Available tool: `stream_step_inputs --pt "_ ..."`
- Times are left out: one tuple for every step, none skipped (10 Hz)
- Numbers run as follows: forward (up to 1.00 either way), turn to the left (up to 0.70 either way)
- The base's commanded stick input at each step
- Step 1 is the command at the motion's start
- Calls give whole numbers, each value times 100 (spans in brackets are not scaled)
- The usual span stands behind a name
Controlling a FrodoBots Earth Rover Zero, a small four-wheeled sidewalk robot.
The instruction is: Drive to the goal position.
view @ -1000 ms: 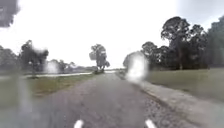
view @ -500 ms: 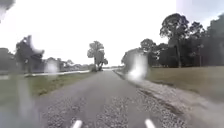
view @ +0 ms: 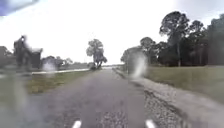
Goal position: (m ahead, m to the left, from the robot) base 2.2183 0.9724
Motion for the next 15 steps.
stream_step_inputs --pt "100 0" --pt "100 0" --pt "100 0" --pt "100 0" --pt "100 0" --pt "100 8" --pt "100 35" --pt "100 18" --pt "100 0" --pt "100 0" --pt "100 0" --pt "100 0" --pt "100 0" --pt "100 0" --pt "100 0"
